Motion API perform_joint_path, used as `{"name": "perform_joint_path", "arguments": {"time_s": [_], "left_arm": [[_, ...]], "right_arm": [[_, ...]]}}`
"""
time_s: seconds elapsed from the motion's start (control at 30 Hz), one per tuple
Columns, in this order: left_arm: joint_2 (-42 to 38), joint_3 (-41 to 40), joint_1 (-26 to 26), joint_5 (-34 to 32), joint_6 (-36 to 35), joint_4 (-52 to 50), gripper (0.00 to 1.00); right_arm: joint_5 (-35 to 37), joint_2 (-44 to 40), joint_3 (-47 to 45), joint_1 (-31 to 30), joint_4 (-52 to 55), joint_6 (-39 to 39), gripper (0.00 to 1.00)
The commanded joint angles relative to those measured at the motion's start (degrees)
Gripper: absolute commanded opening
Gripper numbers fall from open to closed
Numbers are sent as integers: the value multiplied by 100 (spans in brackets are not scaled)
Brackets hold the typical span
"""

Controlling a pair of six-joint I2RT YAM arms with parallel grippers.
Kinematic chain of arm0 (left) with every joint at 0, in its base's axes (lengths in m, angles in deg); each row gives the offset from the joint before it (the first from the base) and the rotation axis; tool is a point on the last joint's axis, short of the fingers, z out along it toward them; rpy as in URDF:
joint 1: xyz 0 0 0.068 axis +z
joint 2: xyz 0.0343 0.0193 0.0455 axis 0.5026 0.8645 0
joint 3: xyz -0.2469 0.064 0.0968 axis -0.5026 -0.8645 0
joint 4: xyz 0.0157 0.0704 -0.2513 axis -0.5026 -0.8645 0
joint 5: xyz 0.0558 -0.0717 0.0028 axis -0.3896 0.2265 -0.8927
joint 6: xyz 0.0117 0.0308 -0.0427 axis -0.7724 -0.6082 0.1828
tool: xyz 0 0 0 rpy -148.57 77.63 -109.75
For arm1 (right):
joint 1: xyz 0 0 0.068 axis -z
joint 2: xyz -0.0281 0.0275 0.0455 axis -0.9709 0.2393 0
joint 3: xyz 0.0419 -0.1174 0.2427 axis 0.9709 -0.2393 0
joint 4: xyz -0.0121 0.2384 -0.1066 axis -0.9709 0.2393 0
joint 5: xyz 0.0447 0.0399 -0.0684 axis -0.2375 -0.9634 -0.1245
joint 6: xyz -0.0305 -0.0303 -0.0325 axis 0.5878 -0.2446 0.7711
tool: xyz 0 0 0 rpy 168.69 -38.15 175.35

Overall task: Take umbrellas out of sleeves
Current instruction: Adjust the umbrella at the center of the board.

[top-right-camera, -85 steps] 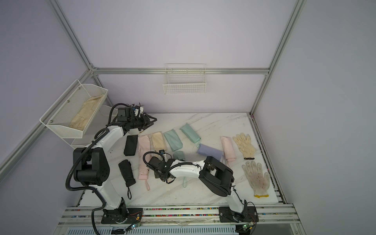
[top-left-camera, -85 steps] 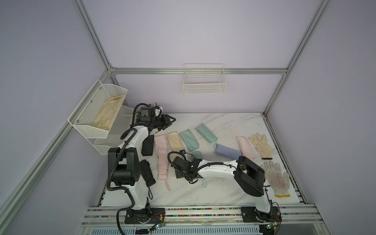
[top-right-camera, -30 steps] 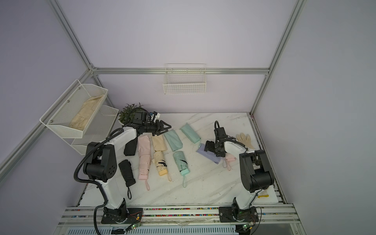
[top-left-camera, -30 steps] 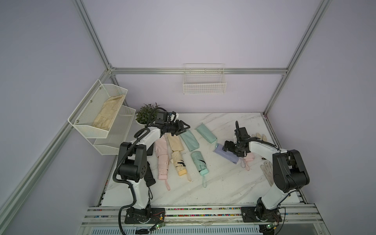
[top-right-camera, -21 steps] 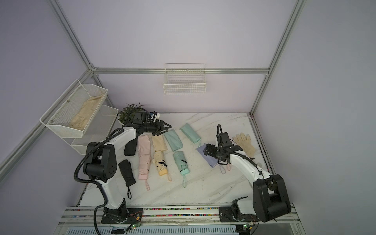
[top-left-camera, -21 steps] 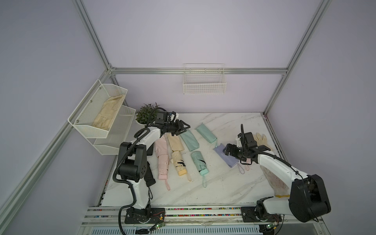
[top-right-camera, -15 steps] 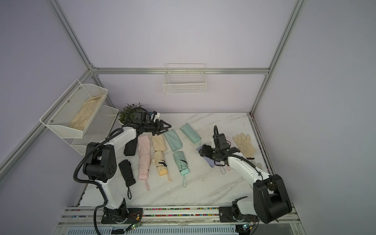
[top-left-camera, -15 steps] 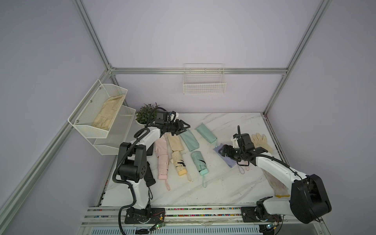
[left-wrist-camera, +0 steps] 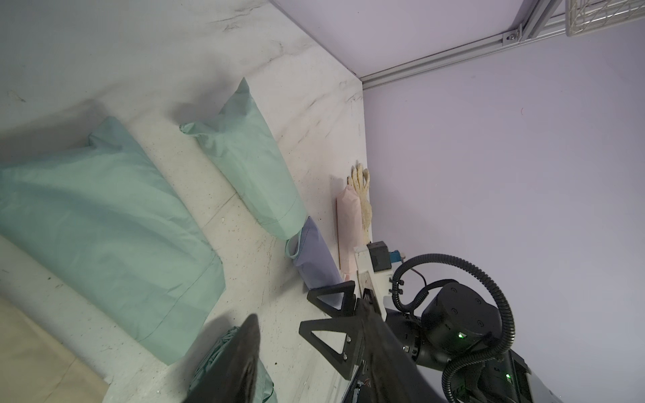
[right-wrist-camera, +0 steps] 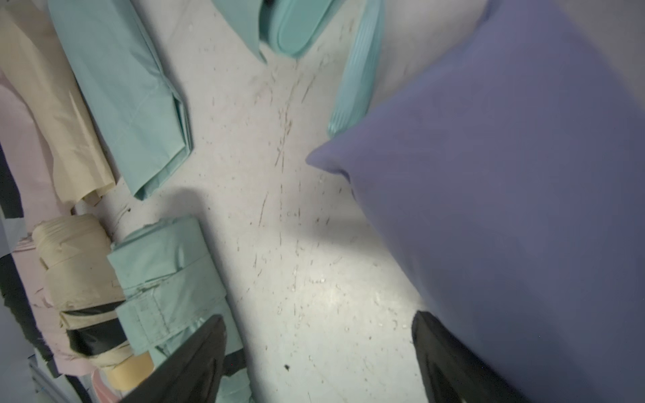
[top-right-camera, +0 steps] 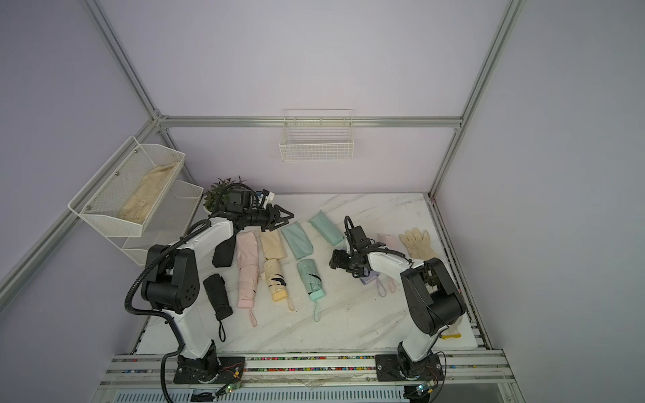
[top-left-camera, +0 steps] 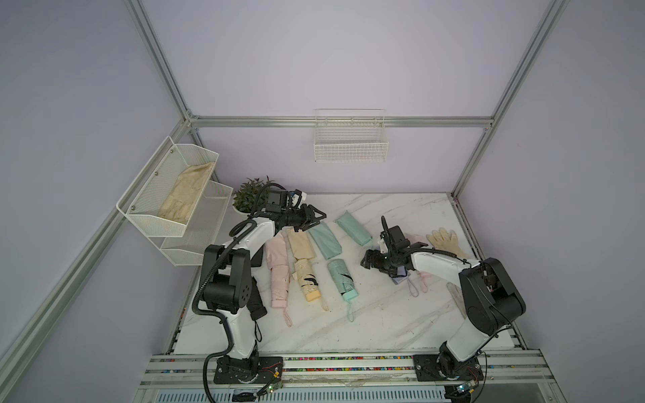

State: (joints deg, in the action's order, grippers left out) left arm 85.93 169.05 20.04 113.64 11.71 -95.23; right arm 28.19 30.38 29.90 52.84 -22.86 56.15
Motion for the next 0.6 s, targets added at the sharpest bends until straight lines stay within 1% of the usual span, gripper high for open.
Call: {"name": "perform_joint_path", "arguments": {"time_s": [0.0, 0.2, 0.3, 0.33, 0.4, 0.47, 0.57], "left_arm": [[-310, -17, 13, 93, 109, 180, 49], [-400, -32, 28, 103, 113, 224, 49], [-404, -42, 29, 113, 121, 229, 49], [-407, -37, 29, 113, 125, 233, 49], [-406, -38, 28, 129, 138, 240, 49], [-416, -36, 35, 143, 151, 240, 49], [-443, -42, 38, 150, 182, 261, 49]], "right_arm": [[854, 170, 380, 18, 349, 326, 87], [660, 323, 805, 19, 319, 395, 87], [241, 530, 1000, 17, 347, 492, 88], [-46, 582, 980, 11, 293, 517, 88], [-368, 601, 866, 11, 212, 495, 88], [-363, 536, 665, 11, 179, 467, 87], [172, 477, 548, 5, 302, 357, 87]]}}
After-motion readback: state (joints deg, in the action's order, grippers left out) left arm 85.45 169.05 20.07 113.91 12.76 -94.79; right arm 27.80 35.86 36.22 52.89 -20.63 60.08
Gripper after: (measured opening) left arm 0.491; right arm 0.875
